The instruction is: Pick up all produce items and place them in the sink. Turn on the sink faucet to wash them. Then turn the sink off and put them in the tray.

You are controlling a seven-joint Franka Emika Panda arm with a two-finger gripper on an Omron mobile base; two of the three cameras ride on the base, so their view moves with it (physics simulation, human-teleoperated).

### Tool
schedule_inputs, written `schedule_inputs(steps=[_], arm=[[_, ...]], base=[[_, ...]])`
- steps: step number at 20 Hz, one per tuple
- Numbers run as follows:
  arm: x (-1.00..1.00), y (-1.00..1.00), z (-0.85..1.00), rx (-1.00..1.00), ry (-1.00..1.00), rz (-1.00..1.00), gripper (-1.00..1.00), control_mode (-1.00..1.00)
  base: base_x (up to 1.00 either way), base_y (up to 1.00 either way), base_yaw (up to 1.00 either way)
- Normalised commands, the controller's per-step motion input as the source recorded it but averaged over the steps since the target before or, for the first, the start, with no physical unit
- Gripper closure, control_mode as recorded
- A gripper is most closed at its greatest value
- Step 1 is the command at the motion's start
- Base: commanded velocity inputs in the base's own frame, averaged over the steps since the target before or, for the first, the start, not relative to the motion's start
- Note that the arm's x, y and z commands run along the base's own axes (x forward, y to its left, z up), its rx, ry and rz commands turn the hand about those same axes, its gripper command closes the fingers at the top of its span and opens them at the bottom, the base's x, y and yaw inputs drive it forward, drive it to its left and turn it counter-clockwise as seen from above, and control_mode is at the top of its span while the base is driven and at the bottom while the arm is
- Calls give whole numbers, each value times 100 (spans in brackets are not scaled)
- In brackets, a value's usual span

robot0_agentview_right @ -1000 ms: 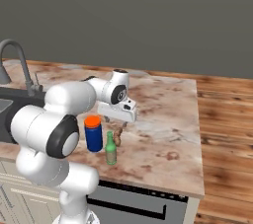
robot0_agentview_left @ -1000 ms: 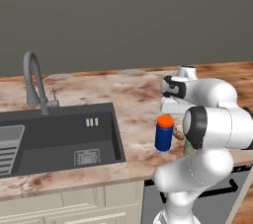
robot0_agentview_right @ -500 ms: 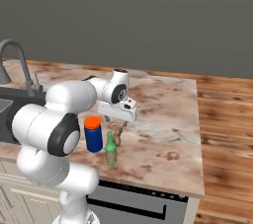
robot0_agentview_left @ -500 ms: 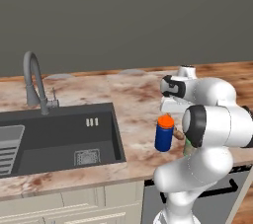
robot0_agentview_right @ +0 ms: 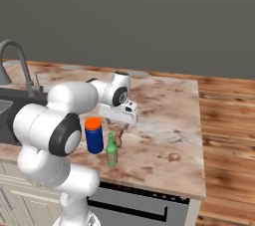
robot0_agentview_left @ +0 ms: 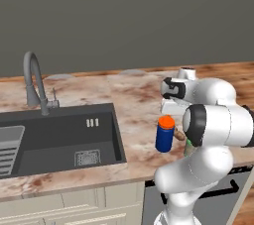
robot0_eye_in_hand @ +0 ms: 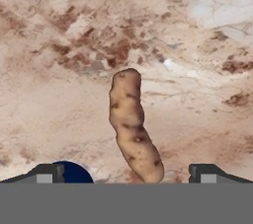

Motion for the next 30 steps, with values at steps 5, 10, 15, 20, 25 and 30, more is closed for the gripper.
schedule_inputs(steps=[5,10,15,20,25,30], arm=[[0,0,-16,0,0,0,-100,-100],[0,0,-16,0,0,0,-100,-100],[0,0,-17,0,0,0,-100,-100],[0,0,-12,0,0,0,-100,-100],[0,0,-7,0,0,0,-100,-100],[0,0,-8,0,0,0,-100,-100]], base=[[0,0,0],[0,0,0],[0,0,0],[0,0,0],[0,0,0],[0,0,0]])
